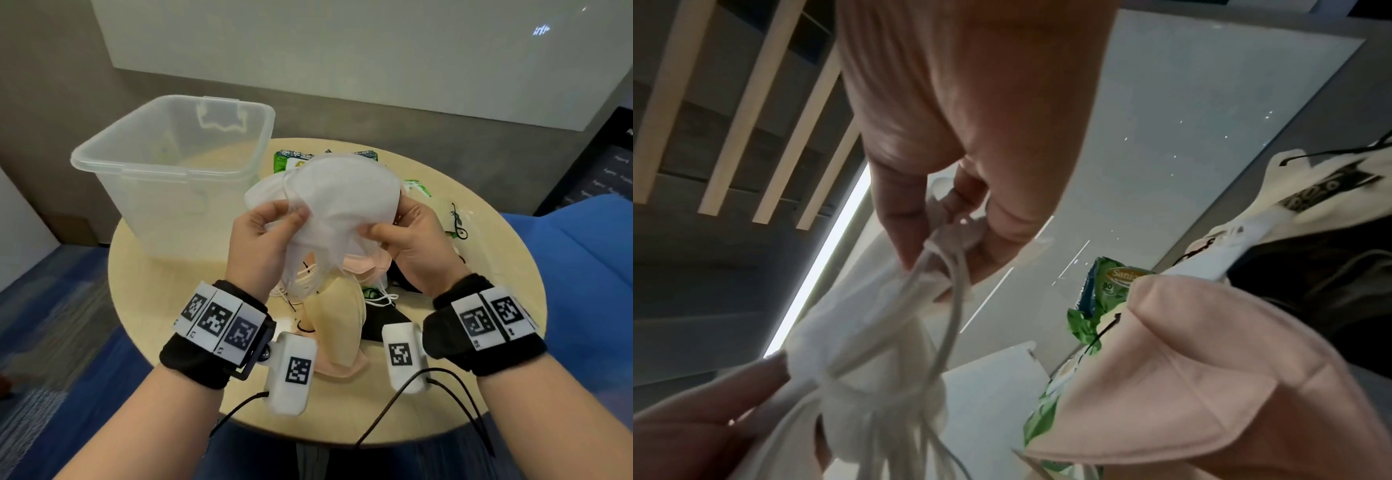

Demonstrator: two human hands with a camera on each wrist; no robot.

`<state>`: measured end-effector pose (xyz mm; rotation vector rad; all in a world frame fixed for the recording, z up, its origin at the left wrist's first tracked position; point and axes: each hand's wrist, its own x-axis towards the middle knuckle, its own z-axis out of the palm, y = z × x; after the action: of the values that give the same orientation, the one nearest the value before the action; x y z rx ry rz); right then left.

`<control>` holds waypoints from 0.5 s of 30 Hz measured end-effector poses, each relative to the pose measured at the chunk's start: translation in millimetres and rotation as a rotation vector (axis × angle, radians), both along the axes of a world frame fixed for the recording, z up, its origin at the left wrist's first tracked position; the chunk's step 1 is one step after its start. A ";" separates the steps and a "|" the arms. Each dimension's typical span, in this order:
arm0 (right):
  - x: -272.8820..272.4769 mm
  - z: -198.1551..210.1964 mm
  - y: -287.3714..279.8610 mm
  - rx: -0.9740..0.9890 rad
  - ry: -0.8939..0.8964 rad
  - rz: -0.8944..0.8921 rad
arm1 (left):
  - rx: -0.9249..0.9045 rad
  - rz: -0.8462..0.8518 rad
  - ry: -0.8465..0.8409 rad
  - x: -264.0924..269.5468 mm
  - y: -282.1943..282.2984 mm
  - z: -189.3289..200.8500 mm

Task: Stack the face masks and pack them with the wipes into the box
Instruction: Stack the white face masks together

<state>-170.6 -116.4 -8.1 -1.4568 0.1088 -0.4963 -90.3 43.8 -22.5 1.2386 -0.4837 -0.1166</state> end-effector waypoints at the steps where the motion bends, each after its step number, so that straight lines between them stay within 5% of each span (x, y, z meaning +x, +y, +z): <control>1: -0.8 -1.5 -0.6 0.002 0.026 0.012 | 0.009 0.009 0.003 0.5 -0.1 -1.2; 15: 1.3 -2.3 4.5 -0.101 0.155 -0.132 | -0.068 -0.068 0.048 -11.0 -3.3 -1.9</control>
<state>-169.3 -111.9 -10.4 -1.5936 0.3085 -0.5013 -101.3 40.5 -24.4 1.1506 -0.4842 -0.1858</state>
